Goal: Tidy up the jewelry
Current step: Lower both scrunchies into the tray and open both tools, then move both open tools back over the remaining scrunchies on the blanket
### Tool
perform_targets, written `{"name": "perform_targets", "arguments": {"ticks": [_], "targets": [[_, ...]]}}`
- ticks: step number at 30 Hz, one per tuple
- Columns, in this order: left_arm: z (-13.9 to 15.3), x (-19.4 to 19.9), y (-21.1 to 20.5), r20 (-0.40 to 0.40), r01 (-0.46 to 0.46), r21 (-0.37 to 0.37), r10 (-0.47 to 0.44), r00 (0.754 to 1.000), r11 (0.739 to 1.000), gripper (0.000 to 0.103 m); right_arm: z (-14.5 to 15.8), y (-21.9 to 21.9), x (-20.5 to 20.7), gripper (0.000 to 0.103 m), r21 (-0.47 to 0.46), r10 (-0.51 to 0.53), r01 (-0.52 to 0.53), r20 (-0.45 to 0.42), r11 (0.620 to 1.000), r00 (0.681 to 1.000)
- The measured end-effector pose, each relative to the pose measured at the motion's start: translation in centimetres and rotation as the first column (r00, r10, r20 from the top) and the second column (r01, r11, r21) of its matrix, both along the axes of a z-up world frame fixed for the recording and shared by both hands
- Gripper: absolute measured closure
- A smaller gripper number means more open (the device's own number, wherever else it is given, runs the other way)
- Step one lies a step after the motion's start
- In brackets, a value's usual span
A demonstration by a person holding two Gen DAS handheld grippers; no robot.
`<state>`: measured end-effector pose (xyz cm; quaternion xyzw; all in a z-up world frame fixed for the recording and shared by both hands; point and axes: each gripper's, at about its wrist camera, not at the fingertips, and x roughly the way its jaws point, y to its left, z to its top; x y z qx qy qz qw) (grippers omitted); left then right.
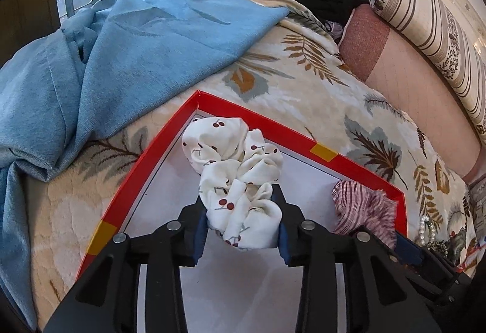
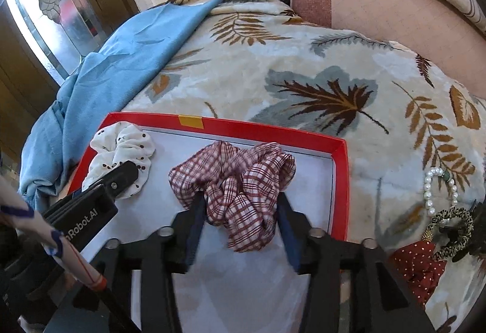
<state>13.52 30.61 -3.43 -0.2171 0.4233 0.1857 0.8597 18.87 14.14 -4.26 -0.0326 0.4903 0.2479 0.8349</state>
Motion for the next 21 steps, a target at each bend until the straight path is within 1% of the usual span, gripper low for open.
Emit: {"name": "perform_targets", "arguments": {"ticks": [4,6,14,21], "targets": [[0.8,-0.2,-0.2,0.012,-0.006,0.009,0.006,1.000,1.000,0.063,0.9,-0.6,-0.5,0.047,0.021,0.006,-0.007,0.015,1.000,1.000],[1.1,-0.4,-0.4,0.016,-0.008,0.017,0.007,1.000,1.000,0.061,1.4,-0.9,-0.6,0.043,0.036,0.003,-0.004,0.019,0.999,1.000],[2.6,-0.9,-1.1,0.034,-0.022,0.036,0.020,0.999,0.999,0.061,3.2,-3.3,-1.6,0.043,0.097,-0.013,0.010,0.024,0.995,1.000],[3.9,-0.8,-3.5,0.049,0.015,0.058,-0.017,0.999,0.998,0.061,4.7,-6.7,-2.7,0.043,0.151,-0.049,0.044,0.026,0.988,0.998]]}}
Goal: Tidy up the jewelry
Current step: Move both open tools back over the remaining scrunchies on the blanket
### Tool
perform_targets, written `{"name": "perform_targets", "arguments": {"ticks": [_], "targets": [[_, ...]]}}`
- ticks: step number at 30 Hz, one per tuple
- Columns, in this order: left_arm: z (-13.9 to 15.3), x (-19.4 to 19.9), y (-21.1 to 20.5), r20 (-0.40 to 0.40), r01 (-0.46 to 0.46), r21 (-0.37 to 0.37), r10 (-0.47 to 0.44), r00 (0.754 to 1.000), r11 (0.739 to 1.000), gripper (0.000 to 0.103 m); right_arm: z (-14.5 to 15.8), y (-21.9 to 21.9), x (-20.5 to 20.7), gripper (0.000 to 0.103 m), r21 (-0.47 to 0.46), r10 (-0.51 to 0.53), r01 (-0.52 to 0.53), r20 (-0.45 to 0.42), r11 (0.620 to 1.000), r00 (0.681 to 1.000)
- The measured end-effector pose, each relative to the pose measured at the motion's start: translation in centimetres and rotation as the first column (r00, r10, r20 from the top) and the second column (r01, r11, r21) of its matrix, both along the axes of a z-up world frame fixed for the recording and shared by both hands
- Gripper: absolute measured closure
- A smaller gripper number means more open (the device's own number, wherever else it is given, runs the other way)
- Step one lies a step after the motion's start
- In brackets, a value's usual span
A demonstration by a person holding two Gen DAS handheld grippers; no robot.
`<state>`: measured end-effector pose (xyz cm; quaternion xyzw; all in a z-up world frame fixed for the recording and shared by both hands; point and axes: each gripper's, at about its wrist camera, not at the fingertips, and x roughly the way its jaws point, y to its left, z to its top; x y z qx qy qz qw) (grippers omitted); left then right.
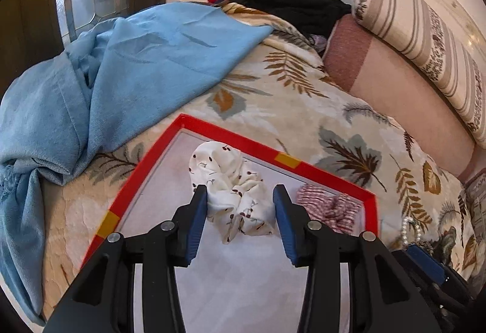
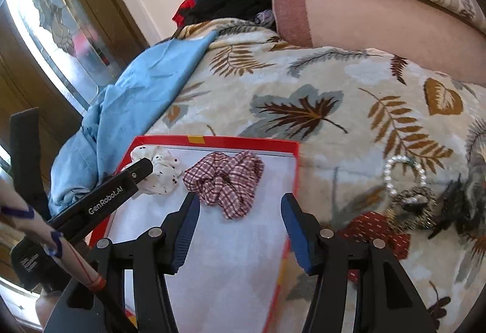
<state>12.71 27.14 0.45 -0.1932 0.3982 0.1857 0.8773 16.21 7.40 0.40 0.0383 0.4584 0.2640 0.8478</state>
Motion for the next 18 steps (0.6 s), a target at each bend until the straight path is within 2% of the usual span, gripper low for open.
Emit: {"name": "perform_targets", "arguments": {"ticks": [5,10,15,18], "targets": [[0.7,0.3,-2.4,0.009,0.042,0.019,-0.042,0.999,0.999,0.060,0.3,-3.5,-0.5,0.043,0.035,-0.047,0.048,-0.013,0.998,0.999],[1.2,0.8,-6.1,0.015,0.122,0.043,-0.123,0.992,0.992,0.058,0.2,-8.3,-0.7,0.042,0.070,-0.110,0.112,-0.028,0.991,0.994],[1.2,1.6,-11.1,0.019,0.247,0.041,-0.248,0.969,0.968,0.054,0.1,-14.8,-0.9,0.042,0.087,-0.209,0.211,-0.029,0.974,0.977],[0.6,2.1,-14.2,0.017,0.336,0.009,-0.336,0.942,0.942,0.052,0.1,-18.4,-1.1,0.040,0.085,-0.259,0.260,-0.020,0.962,0.966]]}}
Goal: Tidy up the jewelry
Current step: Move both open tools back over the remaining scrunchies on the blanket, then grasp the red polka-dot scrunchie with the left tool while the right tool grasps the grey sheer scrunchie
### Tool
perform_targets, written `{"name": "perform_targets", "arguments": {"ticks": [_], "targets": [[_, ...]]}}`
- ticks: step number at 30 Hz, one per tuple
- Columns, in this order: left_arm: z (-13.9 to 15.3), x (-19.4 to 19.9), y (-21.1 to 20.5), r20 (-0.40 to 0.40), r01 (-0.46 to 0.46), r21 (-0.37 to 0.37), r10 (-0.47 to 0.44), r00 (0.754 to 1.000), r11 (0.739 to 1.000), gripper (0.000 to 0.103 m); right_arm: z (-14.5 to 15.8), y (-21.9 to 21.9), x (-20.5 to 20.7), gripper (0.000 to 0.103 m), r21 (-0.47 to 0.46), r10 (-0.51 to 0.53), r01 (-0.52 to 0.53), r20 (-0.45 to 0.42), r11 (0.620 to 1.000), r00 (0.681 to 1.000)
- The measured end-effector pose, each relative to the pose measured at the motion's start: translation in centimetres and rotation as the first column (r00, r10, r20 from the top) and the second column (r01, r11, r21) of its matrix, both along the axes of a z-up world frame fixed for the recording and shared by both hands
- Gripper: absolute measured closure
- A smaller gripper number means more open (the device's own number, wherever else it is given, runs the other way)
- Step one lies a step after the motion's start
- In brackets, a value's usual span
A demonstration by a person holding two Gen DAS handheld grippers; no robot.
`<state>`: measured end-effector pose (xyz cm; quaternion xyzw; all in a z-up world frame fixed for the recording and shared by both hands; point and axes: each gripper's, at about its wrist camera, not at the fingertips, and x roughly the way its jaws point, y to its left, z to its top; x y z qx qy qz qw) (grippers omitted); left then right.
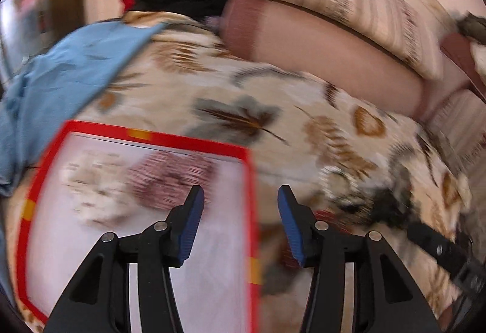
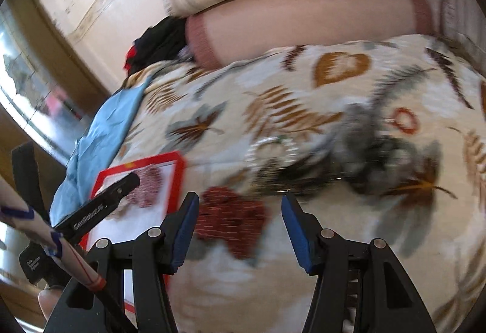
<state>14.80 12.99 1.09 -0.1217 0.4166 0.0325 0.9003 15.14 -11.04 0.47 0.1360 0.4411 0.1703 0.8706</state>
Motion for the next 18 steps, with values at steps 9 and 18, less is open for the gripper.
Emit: {"name": "perform_targets", "arguments": {"ticks": [9,18], "targets": [[-3.2,1.0,-7.3,-0.083,0.165,0.057,-0.160,0.984,0.985,0.028,-2.4,-10.4,0.7,0.036,0.046,-0.195,0.195,0.004,0.980,0.981],[-6.0,1.7,-9.7,-0.156,0.195,0.144,-0.173,0.973,0.970,0.022,-5.2,-15.1,2.9,0.030,0.111,-0.287,0.293,-0.074,0.949,0.955]]}}
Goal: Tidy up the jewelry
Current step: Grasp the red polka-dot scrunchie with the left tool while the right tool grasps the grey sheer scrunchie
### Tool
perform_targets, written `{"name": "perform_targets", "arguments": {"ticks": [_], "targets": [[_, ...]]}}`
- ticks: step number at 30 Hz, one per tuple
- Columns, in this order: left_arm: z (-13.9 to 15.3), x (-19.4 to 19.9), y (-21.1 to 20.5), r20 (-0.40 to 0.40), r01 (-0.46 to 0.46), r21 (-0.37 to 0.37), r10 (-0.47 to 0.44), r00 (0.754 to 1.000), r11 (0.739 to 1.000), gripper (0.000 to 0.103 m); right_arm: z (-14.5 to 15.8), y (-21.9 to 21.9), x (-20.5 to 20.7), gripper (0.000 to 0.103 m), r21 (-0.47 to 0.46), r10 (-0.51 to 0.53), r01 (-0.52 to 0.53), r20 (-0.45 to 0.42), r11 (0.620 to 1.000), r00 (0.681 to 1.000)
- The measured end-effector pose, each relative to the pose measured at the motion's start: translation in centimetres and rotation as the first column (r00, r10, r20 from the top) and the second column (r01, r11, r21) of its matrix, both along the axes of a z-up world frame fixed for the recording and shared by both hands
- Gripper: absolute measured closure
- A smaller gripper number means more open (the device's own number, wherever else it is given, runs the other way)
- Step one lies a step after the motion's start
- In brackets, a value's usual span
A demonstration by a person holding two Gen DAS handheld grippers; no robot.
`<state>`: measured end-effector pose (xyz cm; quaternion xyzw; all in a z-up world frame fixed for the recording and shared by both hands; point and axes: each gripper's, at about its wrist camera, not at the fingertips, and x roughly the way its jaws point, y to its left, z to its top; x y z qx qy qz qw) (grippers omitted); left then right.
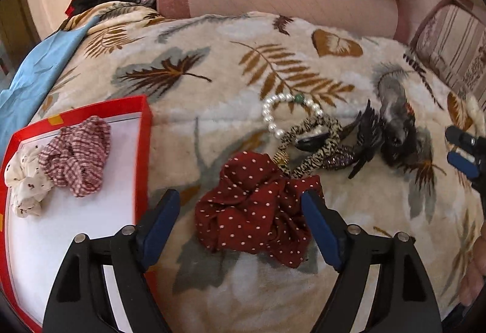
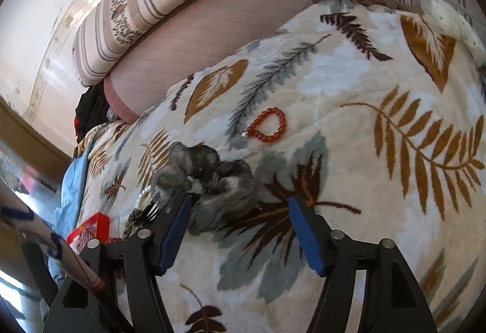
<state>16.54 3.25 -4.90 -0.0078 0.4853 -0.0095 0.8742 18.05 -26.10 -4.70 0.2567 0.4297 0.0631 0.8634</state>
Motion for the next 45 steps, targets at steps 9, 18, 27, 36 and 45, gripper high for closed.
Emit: {"name": "perform_targets", "arguments": {"ticks": [9,18,27,36,45], "targets": [[-1.7,-0.2,-1.9,0.009,0.041,0.061,-0.042,0.999,0.997,0.032,-3.4,1.5,2.6,0.032,0.040,0.021,-0.018,-0.069,0.999,0.997],[-0.6,-0.7,-1.8,0.033,0.078,0.021,-0.078,0.996,0.997,0.074,-1.2,2.9,1.0,0.089,-0.027,0.085,-0.086,-0.012,0.996,0.996],[0.5,-1.1,-1.3,0.052,0.081,-0.013,-0.080,0.995,0.997,0.074,2.1,3.2,-2.3,0.075,-0.112,0.230,-0.234,-0.049,0.966,0.972],[0.1,-1.0,-1.4,0.040,0.078,-0.011,-0.078,0.996,0.997,0.074,2.4,2.4,-2.9,0.010,-0.197,0.173,-0.168,0.009,0.966,0.985],[0.0,-1.0,-1.5,0.035,0.085,-0.012,-0.084,0.996,0.996,0.074,0.0,4.5,-2.2,0.010,-0.254,0.229,-0.239,-0.071,0.937,0.971]]}}
